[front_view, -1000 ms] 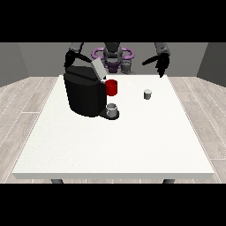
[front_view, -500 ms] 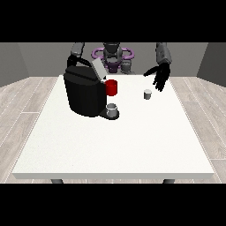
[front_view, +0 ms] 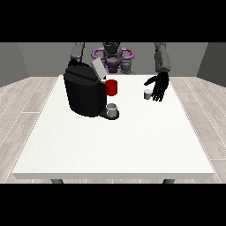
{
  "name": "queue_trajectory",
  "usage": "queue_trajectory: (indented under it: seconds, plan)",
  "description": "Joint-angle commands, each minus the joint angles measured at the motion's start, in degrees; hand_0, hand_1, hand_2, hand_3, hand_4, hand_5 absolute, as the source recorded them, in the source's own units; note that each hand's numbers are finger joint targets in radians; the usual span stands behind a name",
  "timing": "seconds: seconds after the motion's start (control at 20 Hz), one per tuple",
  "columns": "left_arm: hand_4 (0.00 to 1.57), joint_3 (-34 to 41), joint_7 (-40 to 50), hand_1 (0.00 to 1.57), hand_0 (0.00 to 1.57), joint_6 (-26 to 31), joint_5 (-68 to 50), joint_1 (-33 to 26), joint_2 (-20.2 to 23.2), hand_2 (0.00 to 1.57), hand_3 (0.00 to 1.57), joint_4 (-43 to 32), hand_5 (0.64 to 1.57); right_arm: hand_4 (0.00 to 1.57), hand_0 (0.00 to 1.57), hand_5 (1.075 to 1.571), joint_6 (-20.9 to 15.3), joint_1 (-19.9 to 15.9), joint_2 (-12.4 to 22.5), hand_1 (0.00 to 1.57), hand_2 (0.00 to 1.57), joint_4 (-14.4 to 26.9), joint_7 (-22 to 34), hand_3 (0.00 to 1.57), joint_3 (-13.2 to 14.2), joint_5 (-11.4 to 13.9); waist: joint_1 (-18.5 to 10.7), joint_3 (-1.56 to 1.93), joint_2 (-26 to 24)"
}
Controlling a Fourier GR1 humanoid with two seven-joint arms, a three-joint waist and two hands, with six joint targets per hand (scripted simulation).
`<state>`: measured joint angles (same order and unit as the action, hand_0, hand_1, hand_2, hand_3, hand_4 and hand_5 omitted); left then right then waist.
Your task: Insert the coffee pod into the coffee machine and close the lid
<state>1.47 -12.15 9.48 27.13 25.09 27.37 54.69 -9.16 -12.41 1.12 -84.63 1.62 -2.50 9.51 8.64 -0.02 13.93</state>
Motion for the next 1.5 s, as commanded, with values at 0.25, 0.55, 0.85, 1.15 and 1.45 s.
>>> queue_trajectory:
  seconds: [0.25,0.55,0.85,1.15,1.45]
  plan:
    - [0.38,-3.34,-4.25,0.89,0.89,-9.46,9.51,2.3,-2.9,0.96,0.82,-5.79,1.571,0.0,0.0,1.571,0.43,-0.93,0.42,0.0,0.0,4.06,1.21,0.0,0.0,1.16,-1.02,-0.01,-2.0]
    - [0.37,-6.0,-1.72,0.82,0.82,-9.89,15.75,6.78,-1.42,0.96,0.8,-7.77,1.571,0.0,0.0,1.571,2.4,-3.51,1.13,0.0,0.0,8.92,-5.44,0.0,2.43,-1.32,0.09,0.03,1.03]
    - [0.35,-8.68,-1.03,0.76,0.76,-8.39,20.95,6.27,-0.03,0.93,0.77,-11.32,1.571,0.0,0.0,1.571,1.74,-2.37,0.14,0.0,0.0,11.93,-8.18,0.0,2.38,-1.9,-0.89,0.03,1.02]
    - [0.41,-7.35,-3.51,0.87,0.87,-6.39,22.41,9.63,-1.54,1.02,0.92,-15.36,1.571,0.0,0.0,1.571,0.98,-2.61,-0.56,0.0,0.0,14.65,-7.93,0.0,3.57,-2.51,-1.19,0.02,-1.6]
    - [0.5,-8.66,-3.41,1.28,1.28,-5.91,22.39,7.36,-7.38,1.31,1.24,-14.33,1.571,0.0,0.0,1.571,0.39,0.45,1.88,0.0,0.0,15.25,-2.89,0.0,2.76,0.38,-2.27,0.02,-8.08]
